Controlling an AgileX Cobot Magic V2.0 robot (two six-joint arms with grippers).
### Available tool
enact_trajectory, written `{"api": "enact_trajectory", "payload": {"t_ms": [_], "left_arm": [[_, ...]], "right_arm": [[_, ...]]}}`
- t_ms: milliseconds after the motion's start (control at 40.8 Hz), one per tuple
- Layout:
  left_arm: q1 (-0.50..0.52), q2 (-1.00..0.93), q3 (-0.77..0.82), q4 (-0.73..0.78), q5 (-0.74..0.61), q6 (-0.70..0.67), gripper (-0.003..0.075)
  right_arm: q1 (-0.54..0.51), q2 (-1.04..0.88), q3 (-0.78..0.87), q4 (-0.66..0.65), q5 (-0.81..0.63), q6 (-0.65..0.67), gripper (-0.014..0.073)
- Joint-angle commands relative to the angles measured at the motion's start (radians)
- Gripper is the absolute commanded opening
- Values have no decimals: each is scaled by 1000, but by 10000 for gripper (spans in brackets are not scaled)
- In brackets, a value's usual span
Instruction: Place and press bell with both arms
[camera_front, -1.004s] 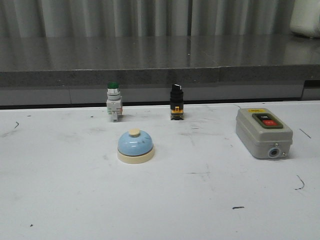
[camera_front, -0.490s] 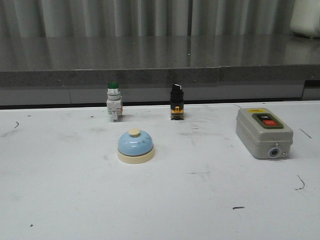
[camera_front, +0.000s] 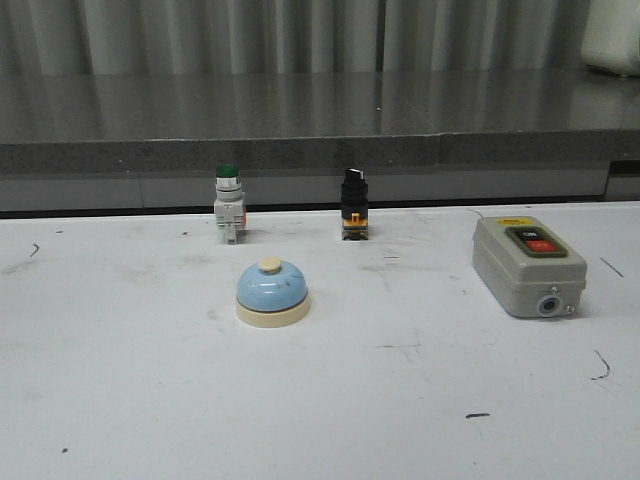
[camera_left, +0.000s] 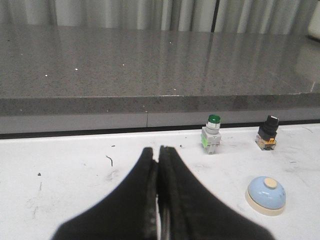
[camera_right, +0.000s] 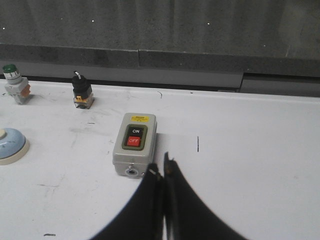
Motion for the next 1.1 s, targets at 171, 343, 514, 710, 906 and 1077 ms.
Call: {"api": "enact_trajectory", "payload": {"t_ms": [171,343,514,710,906,1077], "left_arm": [[85,-185,157,70,-162,-105,-20],[140,-221,246,66,-183,-105,-20],[145,-224,324,60,-275,-105,-20],[145,-224,333,60,-266,-105,-20],[145,-224,333,60,-266,-105,-20],[145,-224,333,60,-266,-105,-20]], "right_arm": [[-5,7,-23,-10,-76,-10,-62],[-5,6,-23,-10,-76,-10,-62],[-5,6,-23,-10,-76,-10,-62],[-5,6,-23,-10,-76,-10,-62],[-5,6,-23,-10,-76,-10,-62],[-5,6,-23,-10,-76,-10,-62]]}}
